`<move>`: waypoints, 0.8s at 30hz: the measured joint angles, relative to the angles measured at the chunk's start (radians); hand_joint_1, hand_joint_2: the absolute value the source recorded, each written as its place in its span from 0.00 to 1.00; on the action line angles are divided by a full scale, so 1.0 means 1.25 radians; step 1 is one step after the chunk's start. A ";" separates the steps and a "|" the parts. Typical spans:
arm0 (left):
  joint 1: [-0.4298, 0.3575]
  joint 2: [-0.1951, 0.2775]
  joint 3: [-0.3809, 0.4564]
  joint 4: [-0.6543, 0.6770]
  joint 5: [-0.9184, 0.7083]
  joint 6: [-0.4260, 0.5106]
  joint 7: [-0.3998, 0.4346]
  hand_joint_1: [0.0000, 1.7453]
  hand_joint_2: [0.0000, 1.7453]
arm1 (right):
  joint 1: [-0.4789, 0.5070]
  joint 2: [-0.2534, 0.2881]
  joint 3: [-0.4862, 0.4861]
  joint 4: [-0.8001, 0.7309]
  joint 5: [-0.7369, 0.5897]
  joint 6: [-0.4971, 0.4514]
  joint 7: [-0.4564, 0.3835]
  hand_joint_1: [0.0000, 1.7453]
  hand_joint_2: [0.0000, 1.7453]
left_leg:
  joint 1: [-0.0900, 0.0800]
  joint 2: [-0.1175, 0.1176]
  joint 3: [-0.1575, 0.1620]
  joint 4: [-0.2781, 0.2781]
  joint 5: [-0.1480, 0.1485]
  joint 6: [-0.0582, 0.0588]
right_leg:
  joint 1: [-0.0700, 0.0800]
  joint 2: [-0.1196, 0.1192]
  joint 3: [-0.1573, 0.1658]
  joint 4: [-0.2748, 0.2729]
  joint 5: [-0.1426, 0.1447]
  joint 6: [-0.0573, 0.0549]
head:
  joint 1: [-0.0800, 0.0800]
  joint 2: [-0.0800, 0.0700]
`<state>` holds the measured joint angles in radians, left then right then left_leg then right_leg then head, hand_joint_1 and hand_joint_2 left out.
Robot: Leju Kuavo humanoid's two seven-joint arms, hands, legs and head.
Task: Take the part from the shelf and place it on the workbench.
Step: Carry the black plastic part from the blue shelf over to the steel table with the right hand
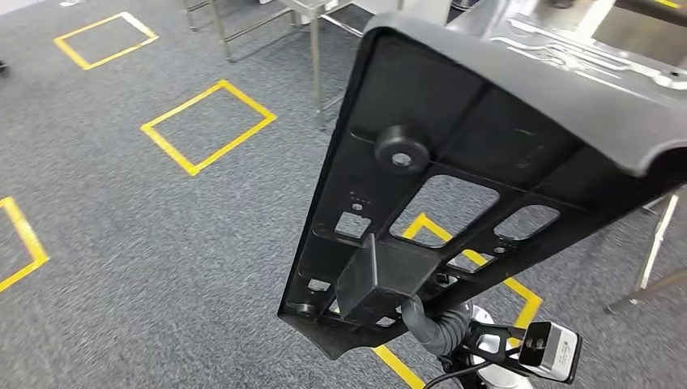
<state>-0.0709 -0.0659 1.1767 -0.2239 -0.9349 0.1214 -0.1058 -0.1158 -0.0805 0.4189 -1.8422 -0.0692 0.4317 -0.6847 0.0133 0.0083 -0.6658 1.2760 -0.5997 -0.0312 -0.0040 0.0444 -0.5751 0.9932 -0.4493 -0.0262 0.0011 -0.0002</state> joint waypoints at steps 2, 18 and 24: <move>-0.001 0.000 0.000 0.000 0.001 0.001 0.000 0.00 0.00 | -0.002 0.000 0.000 0.002 -0.002 -0.001 0.001 1.00 1.00 | 0.002 -0.015 0.038 -0.094 0.061 0.003 | -0.001 0.019 0.001 0.004 -0.002 0.003 | 0.000 0.000; -0.003 -0.002 0.001 0.000 0.004 -0.023 -0.018 0.00 0.00 | -0.025 -0.003 -0.002 0.029 -0.038 0.017 -0.006 1.00 1.00 | -0.002 0.045 0.094 -0.224 0.103 0.037 | -0.004 -0.063 -0.042 0.089 -0.029 0.043 | 0.000 0.000; -0.007 -0.001 0.001 0.000 0.009 -0.057 -0.045 0.00 0.00 | -0.013 -0.006 -0.011 0.024 -0.033 0.014 -0.010 1.00 1.00 | -0.005 0.062 0.102 -0.217 0.087 0.012 | 0.001 -0.058 -0.001 0.001 -0.004 0.016 | 0.000 0.000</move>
<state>-0.0795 -0.0667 1.1780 -0.2239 -0.9232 0.0501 -0.1621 -0.1319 -0.0878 0.4051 -1.8121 -0.1108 0.4499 -0.6972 0.0070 0.0857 -0.5383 1.0049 -0.4905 -0.0161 -0.0022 -0.0284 -0.5760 0.9941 -0.4540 -0.0056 0.0016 -0.0001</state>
